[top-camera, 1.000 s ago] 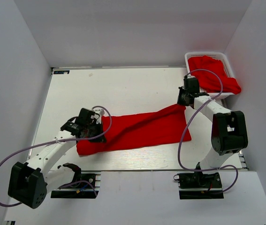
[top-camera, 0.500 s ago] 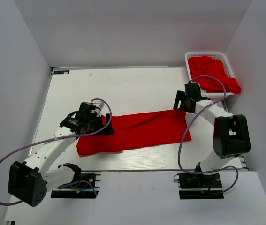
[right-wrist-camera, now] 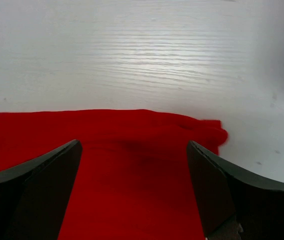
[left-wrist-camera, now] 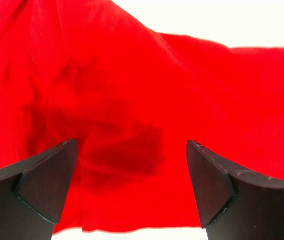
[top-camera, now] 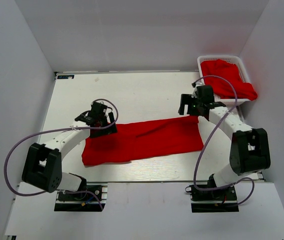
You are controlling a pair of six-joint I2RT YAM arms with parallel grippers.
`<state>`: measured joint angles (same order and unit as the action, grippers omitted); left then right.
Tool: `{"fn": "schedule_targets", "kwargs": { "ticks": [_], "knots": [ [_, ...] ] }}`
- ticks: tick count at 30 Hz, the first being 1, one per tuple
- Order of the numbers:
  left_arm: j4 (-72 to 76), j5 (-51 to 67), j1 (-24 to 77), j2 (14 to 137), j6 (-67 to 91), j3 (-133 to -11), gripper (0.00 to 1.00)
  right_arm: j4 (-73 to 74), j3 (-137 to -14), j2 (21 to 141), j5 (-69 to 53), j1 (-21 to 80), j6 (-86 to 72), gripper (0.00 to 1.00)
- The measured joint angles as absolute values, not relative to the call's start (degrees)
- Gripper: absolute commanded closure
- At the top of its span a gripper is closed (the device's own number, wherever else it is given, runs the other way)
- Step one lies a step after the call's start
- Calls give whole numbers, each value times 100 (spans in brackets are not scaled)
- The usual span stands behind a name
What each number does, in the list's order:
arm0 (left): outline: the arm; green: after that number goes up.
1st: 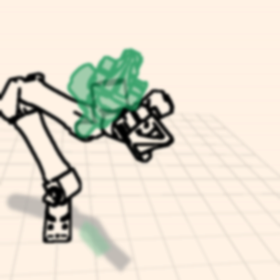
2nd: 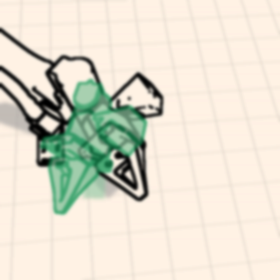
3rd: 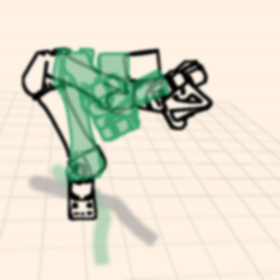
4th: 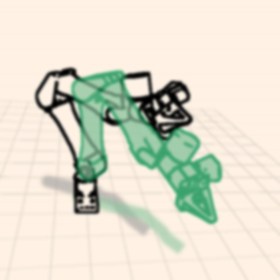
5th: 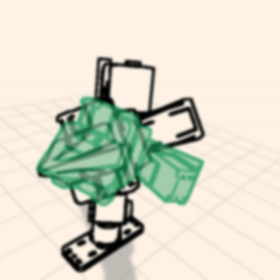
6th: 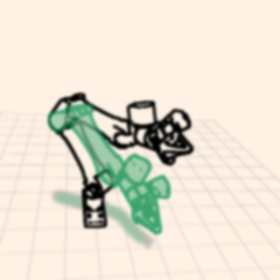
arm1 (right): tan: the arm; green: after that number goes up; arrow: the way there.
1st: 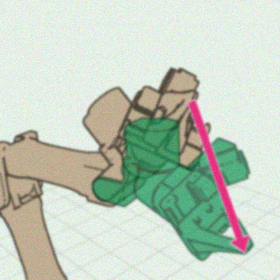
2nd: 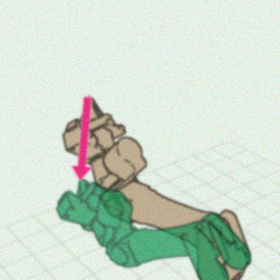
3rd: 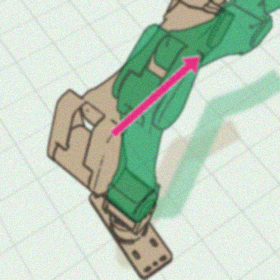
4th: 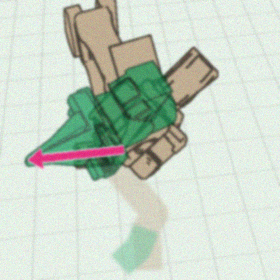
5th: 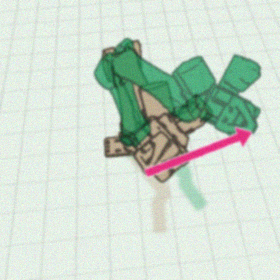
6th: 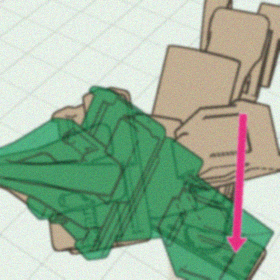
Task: Fold and stack the t-shirts
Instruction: Fold the other side of the tshirt into a rectangle
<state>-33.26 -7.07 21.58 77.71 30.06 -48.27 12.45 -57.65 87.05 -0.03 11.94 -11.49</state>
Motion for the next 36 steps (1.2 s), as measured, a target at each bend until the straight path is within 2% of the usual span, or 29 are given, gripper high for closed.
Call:
{"fn": "schedule_targets", "kwargs": {
  "ticks": [8,18,30,36],
  "knots": [
    [-2635,-701,1885,8552,3061,-5022,1,1304,-6615,9913,-735,1769,-845,10],
    [-2329,-532,1535,8945,3111,-4915,1,1446,-6552,10219,-926,2228,-888,10],
    [-2003,-392,1149,9056,3116,-4899,3,2156,-5070,8967,727,1726,-1804,10],
    [-1927,-388,965,9087,3096,-4901,3,2611,-4921,8248,1367,1422,-2209,10]
  ]
}}
